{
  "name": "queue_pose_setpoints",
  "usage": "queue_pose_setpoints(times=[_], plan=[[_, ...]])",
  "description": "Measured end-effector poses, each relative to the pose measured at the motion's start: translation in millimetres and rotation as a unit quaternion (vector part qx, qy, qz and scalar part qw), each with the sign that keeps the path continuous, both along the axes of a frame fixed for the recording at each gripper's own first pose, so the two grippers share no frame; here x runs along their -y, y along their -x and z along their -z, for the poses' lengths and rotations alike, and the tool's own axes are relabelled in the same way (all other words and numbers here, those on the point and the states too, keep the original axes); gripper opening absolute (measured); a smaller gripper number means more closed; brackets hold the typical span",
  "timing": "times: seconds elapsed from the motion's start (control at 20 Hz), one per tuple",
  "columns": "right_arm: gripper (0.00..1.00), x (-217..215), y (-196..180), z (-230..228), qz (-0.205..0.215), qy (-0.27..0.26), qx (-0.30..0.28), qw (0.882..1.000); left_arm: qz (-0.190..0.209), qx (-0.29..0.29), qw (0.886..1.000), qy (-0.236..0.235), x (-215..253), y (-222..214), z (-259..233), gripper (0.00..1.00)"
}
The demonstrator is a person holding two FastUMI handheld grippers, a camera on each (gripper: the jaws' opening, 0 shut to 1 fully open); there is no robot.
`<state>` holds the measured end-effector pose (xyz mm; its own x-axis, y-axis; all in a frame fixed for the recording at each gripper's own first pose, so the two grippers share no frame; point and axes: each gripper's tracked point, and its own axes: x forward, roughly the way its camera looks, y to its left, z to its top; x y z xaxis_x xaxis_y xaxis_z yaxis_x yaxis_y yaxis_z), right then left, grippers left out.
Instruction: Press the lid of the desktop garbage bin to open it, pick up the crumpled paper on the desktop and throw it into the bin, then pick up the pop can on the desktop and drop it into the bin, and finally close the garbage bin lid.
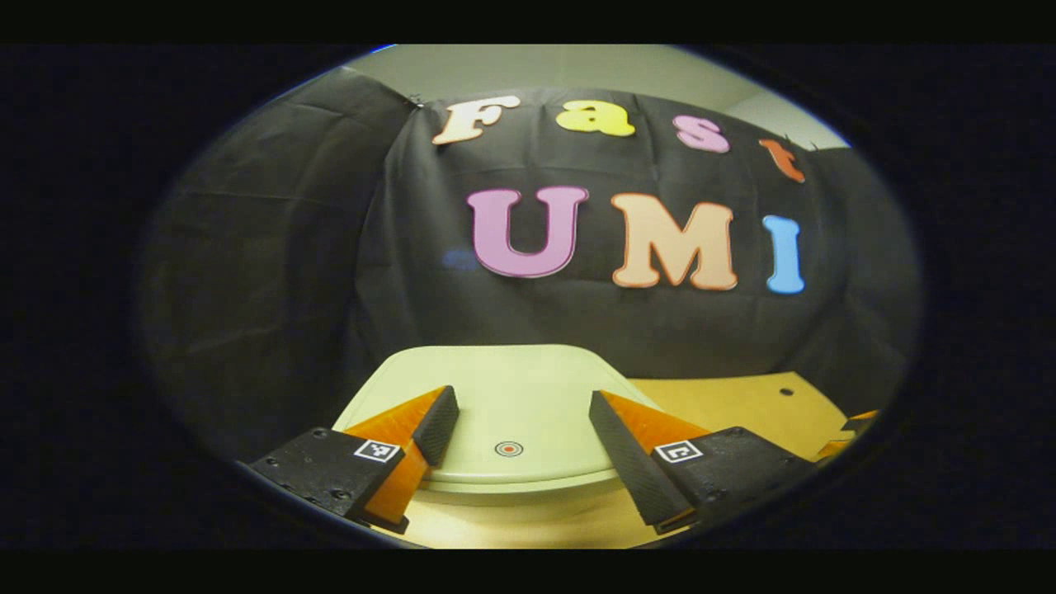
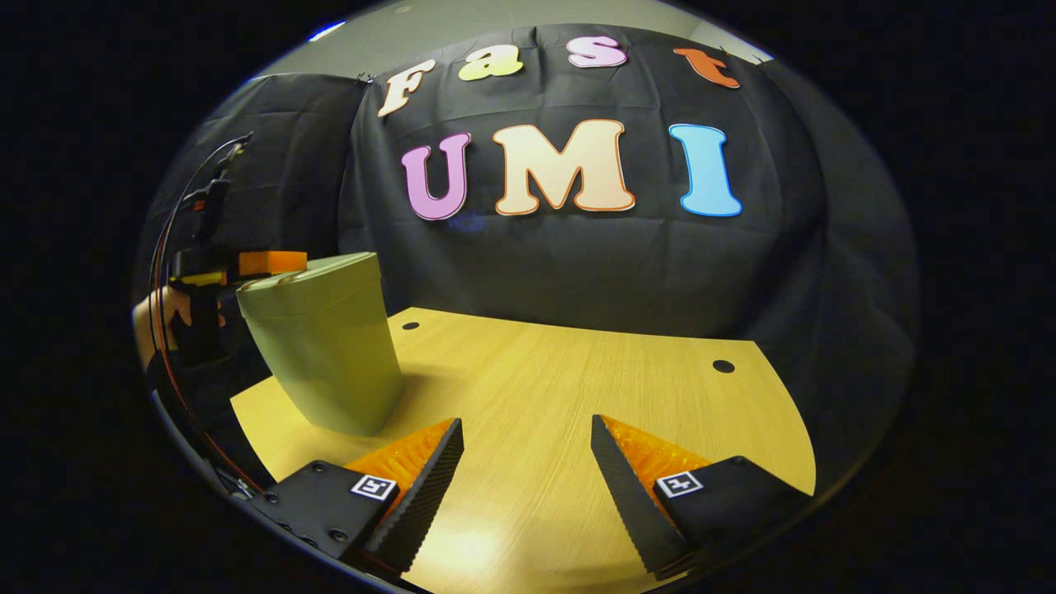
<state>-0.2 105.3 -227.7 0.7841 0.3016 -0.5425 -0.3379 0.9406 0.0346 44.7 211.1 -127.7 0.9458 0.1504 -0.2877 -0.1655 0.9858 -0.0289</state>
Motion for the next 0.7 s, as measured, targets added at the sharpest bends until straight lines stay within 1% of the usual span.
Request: queue_pose_setpoints(times=[0.05, 0.15, 0.2, 0.3, 0.4, 0.5, 0.55, 0.6, 0.7], plan=[[0.98, 0, -2, -1, 0.002, 0.003, 0.001, 1.0, 0.0, 0.002, 1.0, -0.012, -3, -1, 1, 0.95], [0.98, 1, -7, -13, 0.01, -0.005, 0.013, 1.0, -0.004, 0.01, 1.0, -0.012, -2, 1, -3, 0.94], [0.98, 0, -8, -17, 0.013, -0.008, 0.017, 1.0, -0.004, 0.012, 1.0, -0.015, -1, 1, -4, 0.95], [0.98, 2, -10, -26, 0.017, -0.005, 0.03, 0.999, -0.007, 0.016, 1.0, -0.017, -2, 0, -7, 0.95], [0.98, 7, -11, -38, 0.026, -0.006, 0.043, 0.999, -0.006, 0.03, 1.0, -0.006, 4, 0, -17, 0.94], [0.98, 11, -13, -50, 0.036, -0.01, 0.058, 0.998, 0.004, 0.057, 0.998, 0.011, 18, -1, -31, 0.92], [0.98, 15, -14, -57, 0.041, -0.009, 0.066, 0.997, 0.011, 0.067, 0.998, 0.014, 27, -2, -36, 0.94], [0.98, 21, -15, -66, 0.049, -0.008, 0.078, 0.996, 0.023, 0.078, 0.997, 0.013, 39, -4, -41, 0.92], [0.98, 30, -17, -81, 0.063, -0.012, 0.097, 0.993, 0.043, 0.085, 0.995, 0.021, 64, -4, -46, 0.92]])
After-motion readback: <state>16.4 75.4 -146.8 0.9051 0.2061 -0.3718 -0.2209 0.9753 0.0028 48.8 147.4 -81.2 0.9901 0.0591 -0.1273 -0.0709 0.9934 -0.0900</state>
